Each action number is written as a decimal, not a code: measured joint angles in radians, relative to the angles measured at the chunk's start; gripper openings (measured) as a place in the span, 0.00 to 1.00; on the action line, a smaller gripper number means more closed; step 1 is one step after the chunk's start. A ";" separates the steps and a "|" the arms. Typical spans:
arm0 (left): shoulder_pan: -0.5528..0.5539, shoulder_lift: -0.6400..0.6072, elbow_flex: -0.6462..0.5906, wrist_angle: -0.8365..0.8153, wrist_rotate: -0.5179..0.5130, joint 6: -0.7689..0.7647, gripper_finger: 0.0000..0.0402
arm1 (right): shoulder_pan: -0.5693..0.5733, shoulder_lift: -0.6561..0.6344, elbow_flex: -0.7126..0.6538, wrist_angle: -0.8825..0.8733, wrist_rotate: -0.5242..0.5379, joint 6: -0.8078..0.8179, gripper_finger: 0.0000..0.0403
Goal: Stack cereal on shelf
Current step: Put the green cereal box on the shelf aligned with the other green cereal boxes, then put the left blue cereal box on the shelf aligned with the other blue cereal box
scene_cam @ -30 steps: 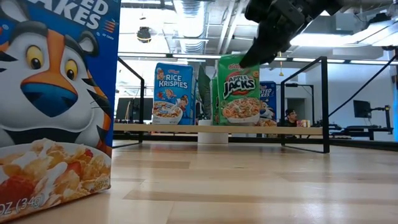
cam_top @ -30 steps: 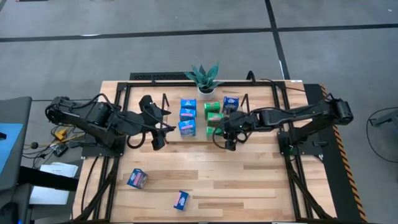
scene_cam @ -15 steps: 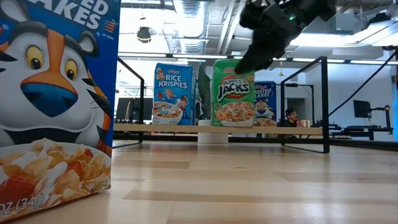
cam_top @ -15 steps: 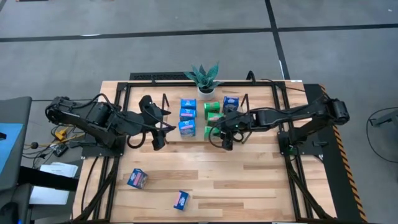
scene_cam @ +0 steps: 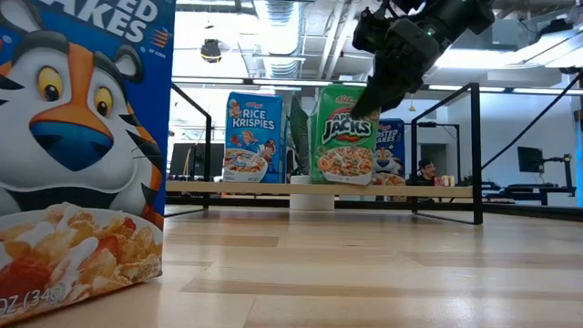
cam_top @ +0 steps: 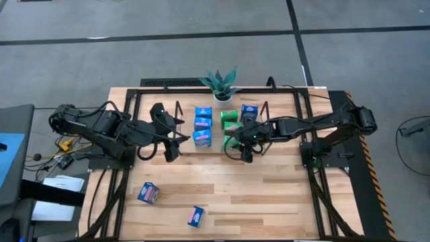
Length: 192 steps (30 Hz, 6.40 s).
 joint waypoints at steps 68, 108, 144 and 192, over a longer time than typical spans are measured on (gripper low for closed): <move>0.000 0.000 0.000 0.000 -0.020 -0.017 0.66 | 0.000 -0.008 0.046 -0.193 0.041 -0.001 0.65; -0.612 0.272 0.000 -0.577 0.436 -1.311 0.66 | 0.136 -0.068 0.047 -0.292 0.110 0.261 0.67; -0.817 0.362 -0.186 -0.621 0.270 -1.824 0.85 | 0.167 -0.017 0.047 -0.254 0.101 0.330 0.67; -0.698 0.362 -0.286 -0.443 0.115 -1.648 0.43 | 0.164 -0.058 0.046 -0.046 0.076 0.233 0.67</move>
